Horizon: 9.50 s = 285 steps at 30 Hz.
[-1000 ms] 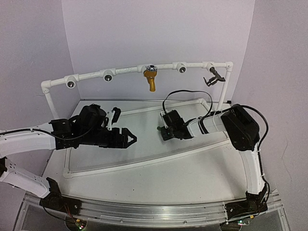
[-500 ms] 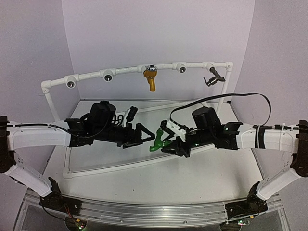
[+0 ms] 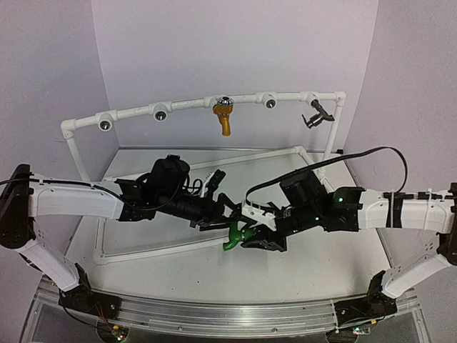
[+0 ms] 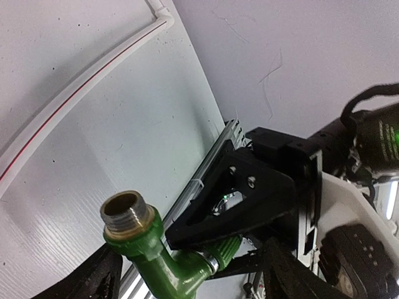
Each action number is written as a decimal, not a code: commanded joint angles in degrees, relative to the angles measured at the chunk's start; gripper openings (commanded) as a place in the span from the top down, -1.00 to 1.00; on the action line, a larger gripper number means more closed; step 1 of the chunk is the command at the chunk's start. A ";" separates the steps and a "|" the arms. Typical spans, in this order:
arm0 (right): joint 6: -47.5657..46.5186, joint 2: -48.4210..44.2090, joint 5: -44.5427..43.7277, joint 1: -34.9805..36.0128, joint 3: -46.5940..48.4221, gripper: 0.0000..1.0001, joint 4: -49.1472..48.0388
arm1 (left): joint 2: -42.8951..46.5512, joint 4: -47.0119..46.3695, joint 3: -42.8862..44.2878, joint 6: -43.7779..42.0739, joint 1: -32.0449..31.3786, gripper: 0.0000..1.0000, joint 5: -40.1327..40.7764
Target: Install the water faucets
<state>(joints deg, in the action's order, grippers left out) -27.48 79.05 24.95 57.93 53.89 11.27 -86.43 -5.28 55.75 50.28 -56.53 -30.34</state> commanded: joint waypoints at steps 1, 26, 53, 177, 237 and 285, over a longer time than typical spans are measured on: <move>-1.58 -2.38 -1.75 2.50 2.21 1.00 -2.21 | -1.47 -3.37 2.54 2.78 0.34 -0.47 2.08; 34.67 -4.01 -34.22 4.37 -1.14 -0.93 -14.67 | 5.45 -7.53 -0.41 0.16 0.55 1.00 14.09; 54.16 0.63 -29.13 4.65 -12.78 0.37 -57.75 | -2.38 -48.47 -6.79 13.63 -1.30 1.00 19.05; 50.38 32.54 -20.64 3.00 13.37 -0.38 2.89 | 5.85 -10.06 -17.18 14.52 0.97 -0.68 18.80; 82.32 -1.68 8.73 -3.03 -9.54 -0.65 -58.40 | 14.81 -38.41 -13.20 -1.80 0.15 1.00 9.35; -34.72 -1.50 -72.72 -2.60 21.34 1.00 -1.97 | -20.31 20.80 21.06 -41.80 0.10 -0.70 22.66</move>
<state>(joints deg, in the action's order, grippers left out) -39.62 75.92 -40.31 55.53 75.10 16.04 -101.03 8.00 69.94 21.12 -56.53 -3.76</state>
